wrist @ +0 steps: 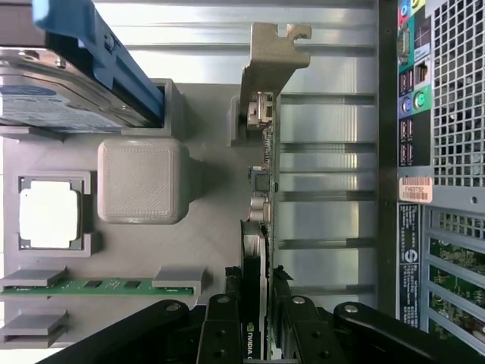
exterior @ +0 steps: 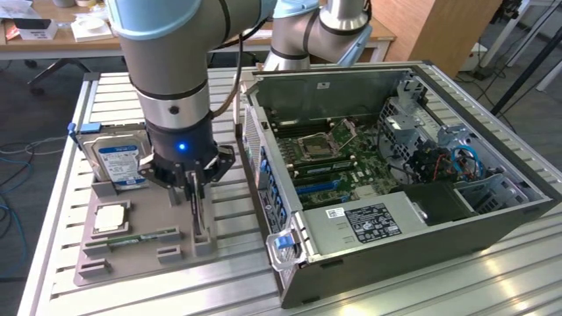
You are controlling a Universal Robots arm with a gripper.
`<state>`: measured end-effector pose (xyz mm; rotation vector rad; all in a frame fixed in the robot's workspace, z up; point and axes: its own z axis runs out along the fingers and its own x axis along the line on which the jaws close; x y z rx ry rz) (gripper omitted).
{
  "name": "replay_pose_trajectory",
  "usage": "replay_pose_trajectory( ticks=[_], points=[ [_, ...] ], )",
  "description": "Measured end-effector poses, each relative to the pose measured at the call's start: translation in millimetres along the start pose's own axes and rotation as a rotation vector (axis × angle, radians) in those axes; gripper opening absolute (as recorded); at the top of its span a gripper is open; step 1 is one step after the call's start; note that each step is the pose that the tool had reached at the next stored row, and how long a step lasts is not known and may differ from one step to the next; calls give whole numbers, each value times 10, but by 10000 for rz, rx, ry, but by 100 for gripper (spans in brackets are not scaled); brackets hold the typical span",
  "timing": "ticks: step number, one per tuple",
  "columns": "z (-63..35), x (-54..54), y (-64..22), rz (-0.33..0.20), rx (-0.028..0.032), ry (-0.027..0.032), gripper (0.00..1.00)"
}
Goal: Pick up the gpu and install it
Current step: 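Pick up the gpu and move the gpu toward the slot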
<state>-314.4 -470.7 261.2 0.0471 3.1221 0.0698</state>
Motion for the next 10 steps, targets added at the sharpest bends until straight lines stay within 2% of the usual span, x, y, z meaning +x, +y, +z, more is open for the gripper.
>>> replay_pose_trajectory(
  ticks=[10],
  points=[
    [-323, -6, 15, 0, 0, 0, 27]
  ],
)
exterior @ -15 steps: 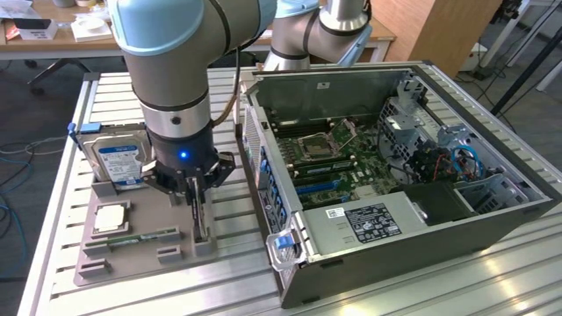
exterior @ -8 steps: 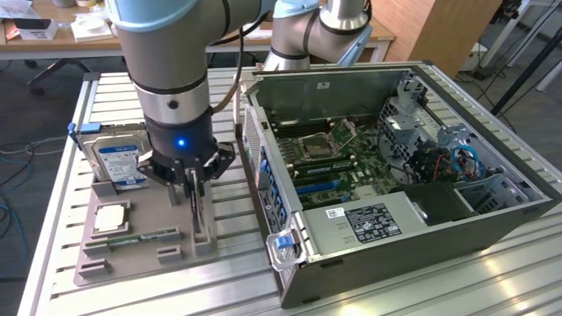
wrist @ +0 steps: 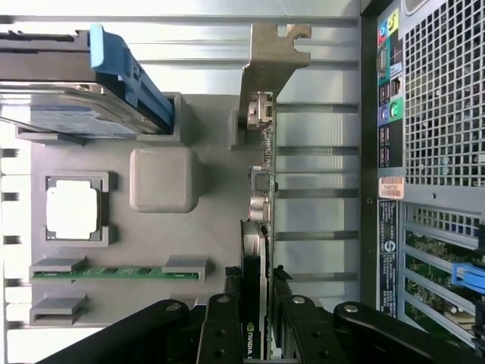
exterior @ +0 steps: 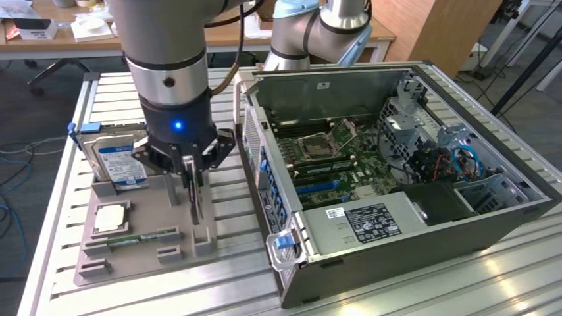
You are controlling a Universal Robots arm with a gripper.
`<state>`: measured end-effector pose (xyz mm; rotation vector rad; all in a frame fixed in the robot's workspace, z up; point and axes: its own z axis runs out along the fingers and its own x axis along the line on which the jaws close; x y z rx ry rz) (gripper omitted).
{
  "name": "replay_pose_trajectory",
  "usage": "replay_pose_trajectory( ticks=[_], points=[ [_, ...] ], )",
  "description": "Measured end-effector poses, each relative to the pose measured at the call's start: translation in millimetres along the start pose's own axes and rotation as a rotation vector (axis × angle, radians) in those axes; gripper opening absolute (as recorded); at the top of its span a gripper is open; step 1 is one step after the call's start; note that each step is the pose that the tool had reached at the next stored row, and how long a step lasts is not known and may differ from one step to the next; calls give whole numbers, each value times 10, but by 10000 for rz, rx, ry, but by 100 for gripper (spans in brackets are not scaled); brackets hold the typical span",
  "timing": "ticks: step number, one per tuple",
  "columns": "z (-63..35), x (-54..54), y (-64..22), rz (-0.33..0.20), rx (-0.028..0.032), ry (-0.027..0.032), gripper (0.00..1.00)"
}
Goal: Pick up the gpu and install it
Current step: 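Pick up the gpu and move the gpu toward the slot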
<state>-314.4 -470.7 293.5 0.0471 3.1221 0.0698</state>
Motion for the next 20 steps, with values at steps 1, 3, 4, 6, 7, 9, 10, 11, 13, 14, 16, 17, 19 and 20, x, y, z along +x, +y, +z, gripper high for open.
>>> replay_pose_trajectory(
  ticks=[1, 3, 4, 6, 7, 9, 10, 11, 13, 14, 16, 17, 19, 20],
  points=[
    [-34, 0, 1, 0, 1, 1, 27],
    [-94, -2, 4, 0, 0, 0, 27],
    [-125, -2, 6, 0, 0, 0, 27],
    [-187, -3, 8, 0, 0, 0, 27],
    [-220, -4, 10, 0, 0, 0, 27],
    [-291, -5, 13, 0, 0, 0, 27],
    [-328, -6, 15, 0, 0, 1, 27],
    [-365, -6, 16, 0, 0, 0, 27],
    [-445, -8, 20, 0, 1, 2, 27],
    [-485, -9, 22, 0, 0, 0, 27],
    [-559, -10, 25, 0, 0, 0, 27],
    [-596, -10, 27, 0, 0, 0, 27],
    [-684, -12, 31, 0, 0, 0, 27],
    [-715, -12, 32, 1, 0, 1, 27]
  ],
)
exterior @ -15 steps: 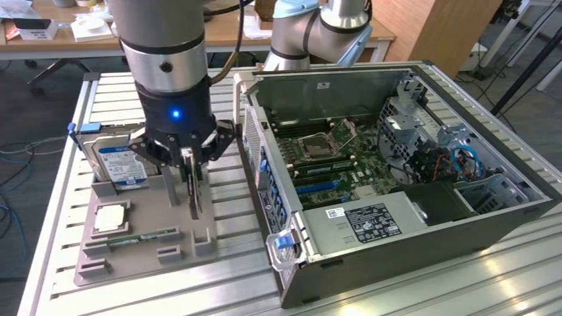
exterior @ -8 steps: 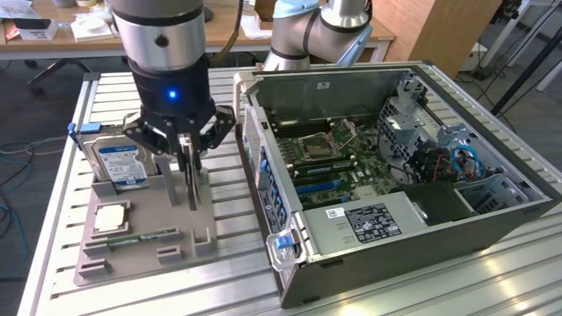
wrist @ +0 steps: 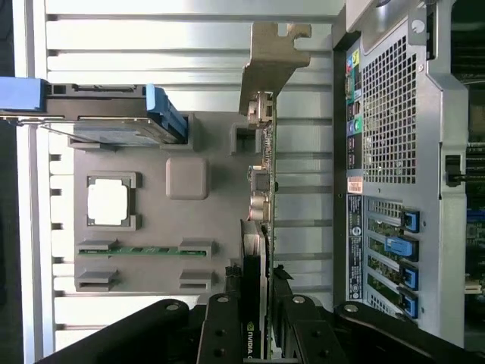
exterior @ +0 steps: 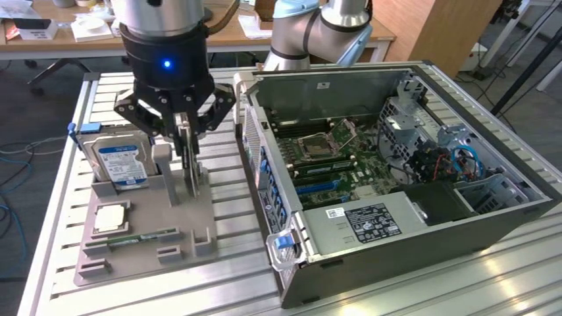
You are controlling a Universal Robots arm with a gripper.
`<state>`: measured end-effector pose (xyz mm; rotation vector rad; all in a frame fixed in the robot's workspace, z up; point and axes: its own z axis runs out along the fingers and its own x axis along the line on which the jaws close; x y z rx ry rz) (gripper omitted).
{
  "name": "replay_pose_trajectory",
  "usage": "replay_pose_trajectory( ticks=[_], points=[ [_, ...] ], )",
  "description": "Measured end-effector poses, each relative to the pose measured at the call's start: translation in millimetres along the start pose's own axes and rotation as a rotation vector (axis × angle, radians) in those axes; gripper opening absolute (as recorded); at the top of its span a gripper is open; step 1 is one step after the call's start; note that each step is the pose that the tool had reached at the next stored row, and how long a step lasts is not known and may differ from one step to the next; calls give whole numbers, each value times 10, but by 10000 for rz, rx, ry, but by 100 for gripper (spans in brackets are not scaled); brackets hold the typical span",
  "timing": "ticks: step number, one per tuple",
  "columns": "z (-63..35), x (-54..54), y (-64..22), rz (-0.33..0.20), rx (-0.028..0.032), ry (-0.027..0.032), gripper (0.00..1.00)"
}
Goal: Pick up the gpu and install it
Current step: 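Pick up the gpu and move the gpu toward the slot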
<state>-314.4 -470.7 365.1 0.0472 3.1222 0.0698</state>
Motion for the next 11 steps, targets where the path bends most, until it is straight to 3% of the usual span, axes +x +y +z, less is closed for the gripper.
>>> replay_pose_trajectory(
  ticks=[11],
  points=[
    [-319, -6, 14, 0, 0, 0, 27]
  ],
)
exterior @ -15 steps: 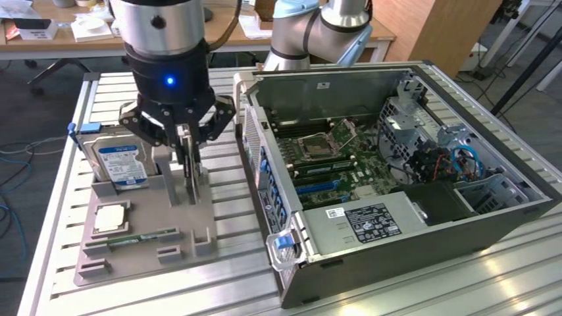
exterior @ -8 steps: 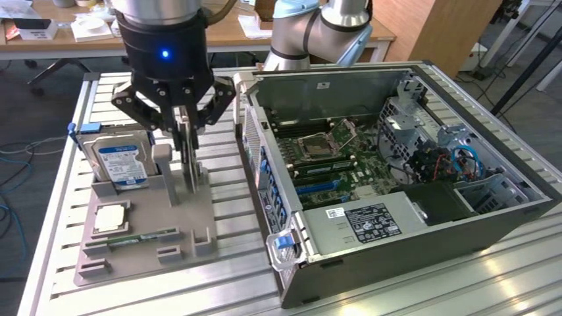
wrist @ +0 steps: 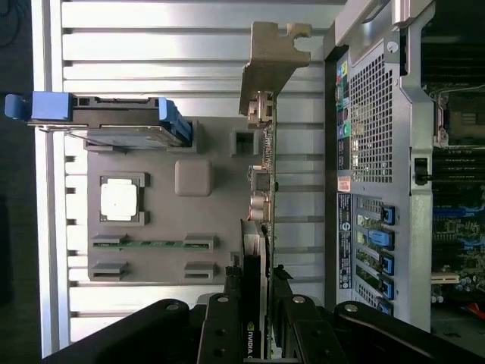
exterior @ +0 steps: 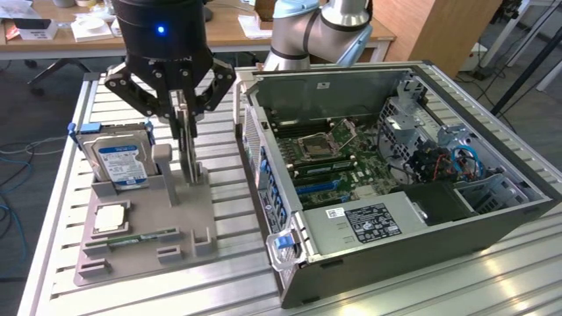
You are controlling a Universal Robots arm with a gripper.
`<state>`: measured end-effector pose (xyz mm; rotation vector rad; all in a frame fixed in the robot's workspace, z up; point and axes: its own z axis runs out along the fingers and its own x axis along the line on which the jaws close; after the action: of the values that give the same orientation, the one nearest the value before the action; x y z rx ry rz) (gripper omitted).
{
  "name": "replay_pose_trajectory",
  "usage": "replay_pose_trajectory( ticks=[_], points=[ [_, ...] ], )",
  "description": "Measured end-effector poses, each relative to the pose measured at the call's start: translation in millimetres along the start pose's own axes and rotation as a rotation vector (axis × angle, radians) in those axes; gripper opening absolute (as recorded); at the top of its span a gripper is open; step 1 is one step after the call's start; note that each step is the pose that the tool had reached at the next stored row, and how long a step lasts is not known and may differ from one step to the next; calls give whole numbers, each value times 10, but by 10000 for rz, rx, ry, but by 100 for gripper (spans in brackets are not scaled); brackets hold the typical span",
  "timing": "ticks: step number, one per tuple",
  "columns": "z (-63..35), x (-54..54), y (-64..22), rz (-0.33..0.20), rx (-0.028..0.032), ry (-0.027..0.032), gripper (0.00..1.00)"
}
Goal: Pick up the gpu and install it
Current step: 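Pick up the gpu and move the gpu toward the slot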
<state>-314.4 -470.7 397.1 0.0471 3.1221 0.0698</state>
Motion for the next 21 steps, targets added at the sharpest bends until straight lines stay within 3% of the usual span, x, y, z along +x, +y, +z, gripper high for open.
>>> replay_pose_trajectory(
  ticks=[10, 21],
  points=[
    [-143, -2, 6, 0, 0, 0, 27],
    [-216, -4, 10, 0, -2, -2, 27]
  ],
)
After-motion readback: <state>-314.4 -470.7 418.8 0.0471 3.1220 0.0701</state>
